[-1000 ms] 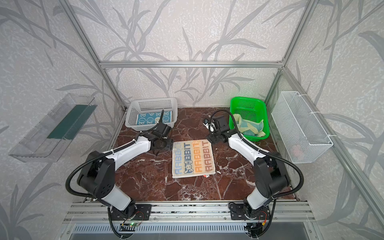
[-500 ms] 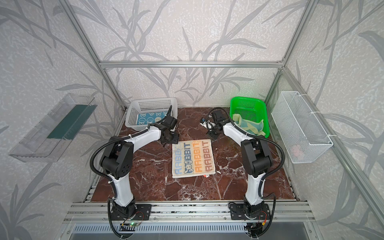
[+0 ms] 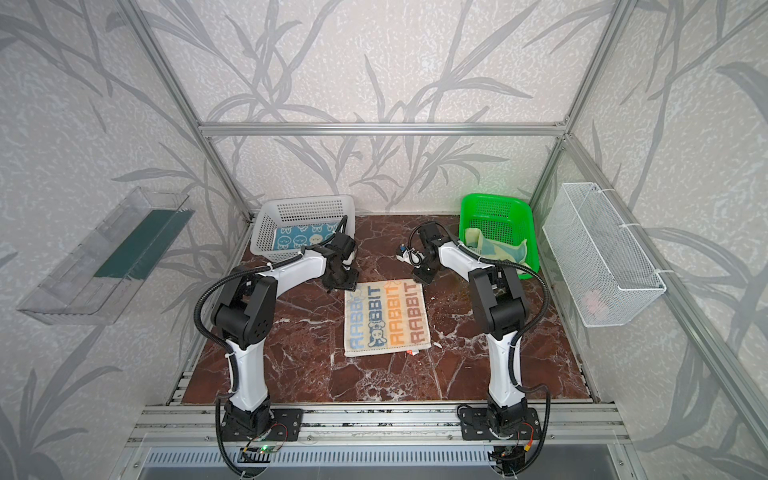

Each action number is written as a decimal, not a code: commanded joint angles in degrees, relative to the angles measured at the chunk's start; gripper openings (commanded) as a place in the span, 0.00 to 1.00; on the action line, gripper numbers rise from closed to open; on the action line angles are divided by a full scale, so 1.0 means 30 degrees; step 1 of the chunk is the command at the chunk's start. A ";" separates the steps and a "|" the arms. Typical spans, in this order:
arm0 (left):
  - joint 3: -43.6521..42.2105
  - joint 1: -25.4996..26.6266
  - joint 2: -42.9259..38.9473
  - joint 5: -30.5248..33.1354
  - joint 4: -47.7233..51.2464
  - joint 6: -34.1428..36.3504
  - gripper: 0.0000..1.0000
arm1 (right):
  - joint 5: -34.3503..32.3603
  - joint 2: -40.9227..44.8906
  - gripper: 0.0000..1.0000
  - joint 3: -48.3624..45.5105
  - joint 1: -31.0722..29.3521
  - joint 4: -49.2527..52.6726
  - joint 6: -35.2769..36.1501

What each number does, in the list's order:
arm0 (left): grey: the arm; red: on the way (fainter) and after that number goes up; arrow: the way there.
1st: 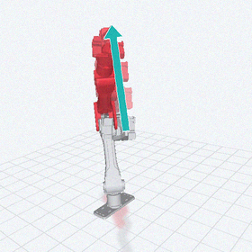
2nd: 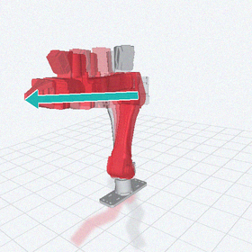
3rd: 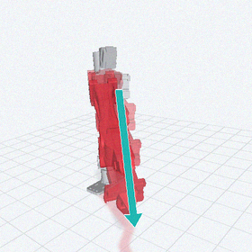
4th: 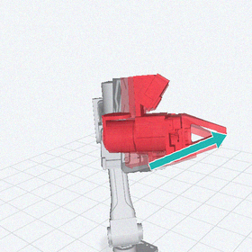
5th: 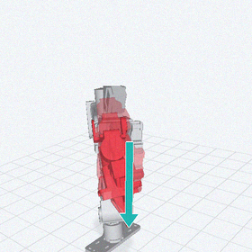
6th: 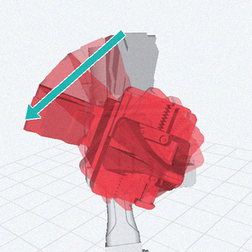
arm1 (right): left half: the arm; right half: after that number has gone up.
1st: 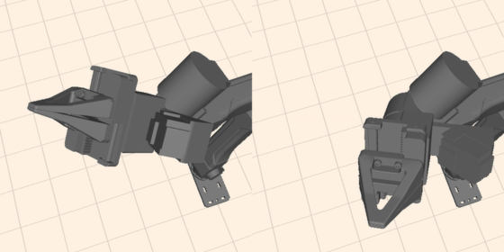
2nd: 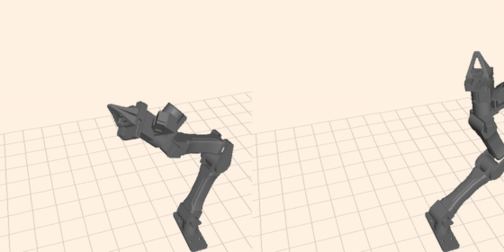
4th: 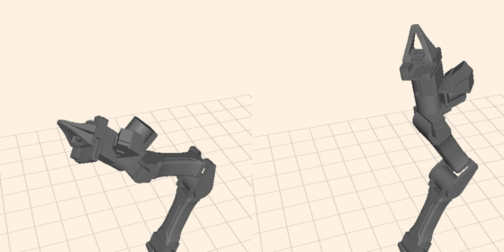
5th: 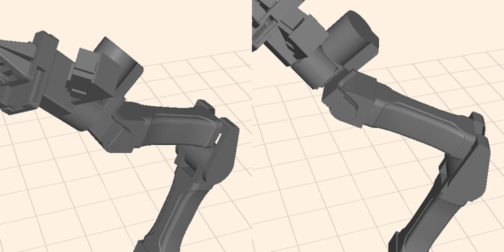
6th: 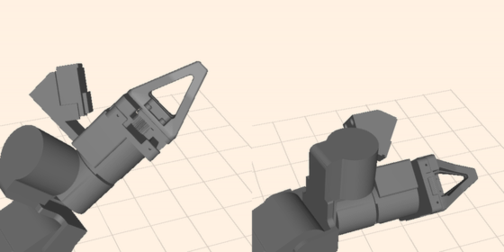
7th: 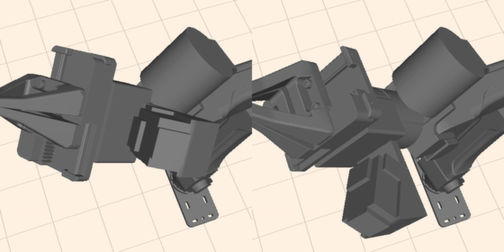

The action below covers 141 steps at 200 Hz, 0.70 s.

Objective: Fold and stack the towels

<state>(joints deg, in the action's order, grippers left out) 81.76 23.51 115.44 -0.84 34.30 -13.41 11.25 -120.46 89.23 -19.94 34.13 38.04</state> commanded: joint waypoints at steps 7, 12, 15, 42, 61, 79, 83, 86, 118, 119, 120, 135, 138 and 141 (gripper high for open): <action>0.0723 -0.0087 0.0540 -0.0254 0.0629 0.0571 0.59 | 0.0324 -0.0390 0.37 0.0571 0.0085 0.1050 0.0471; 0.0762 -0.0072 0.0546 -0.0204 0.0636 0.0546 0.58 | 0.0326 -0.0397 0.37 0.0578 0.0086 0.1064 0.0499; 0.0779 -0.0101 0.0570 -0.0190 0.0628 0.0544 0.57 | 0.0324 -0.0393 0.37 0.0579 0.0108 0.1070 0.0502; 0.0796 -0.0164 0.0559 -0.0209 0.0460 0.0622 0.51 | 0.0404 -0.0273 0.37 0.0432 0.0159 0.0967 0.0750; 0.0951 -0.0244 0.0693 -0.0238 0.0588 0.0800 0.48 | 0.0365 -0.0282 0.37 0.0489 0.0170 0.0959 0.0906; 0.0996 -0.0334 0.0845 -0.0174 0.0736 0.1003 0.47 | 0.0296 -0.0324 0.37 0.0576 0.0174 0.0917 0.0972; 0.0991 -0.0336 0.0880 -0.0145 0.0752 0.1038 0.47 | 0.0309 -0.0335 0.37 0.0602 0.0170 0.0916 0.0972; 0.0987 -0.0358 0.0894 -0.0132 0.0753 0.1071 0.47 | 0.0296 -0.0341 0.37 0.0633 0.0188 0.0923 0.0972; 0.0748 -0.0394 0.0905 0.0025 0.0867 0.1303 0.45 | 0.1224 0.0028 0.36 0.0465 0.0392 0.0269 0.0855; 0.0723 -0.0394 0.0915 0.0006 0.0854 0.1304 0.45 | 0.1242 0.0023 0.36 0.0478 0.0385 0.0261 0.0855; 0.0710 -0.0394 0.0905 -0.0003 0.0833 0.1290 0.45 | 0.1267 0.0035 0.36 0.0484 0.0397 0.0229 0.0855; 0.0597 -0.0395 0.0979 -0.0256 0.0774 0.1298 0.44 | 0.1563 0.0055 0.36 0.0647 0.0441 0.0136 0.0795; 0.0590 -0.0394 0.0994 -0.0310 0.0774 0.1301 0.44 | 0.1607 0.0048 0.36 0.0693 0.0438 0.0192 0.0796; 0.0556 -0.0402 0.1011 -0.0368 0.0733 0.1283 0.44 | 0.1645 0.0048 0.36 0.0747 0.0441 0.0210 0.0847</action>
<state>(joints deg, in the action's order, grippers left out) 83.44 22.68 117.54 -1.41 35.44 -10.83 13.37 -121.14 89.30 -19.20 34.72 40.36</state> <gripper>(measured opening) 0.444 0.358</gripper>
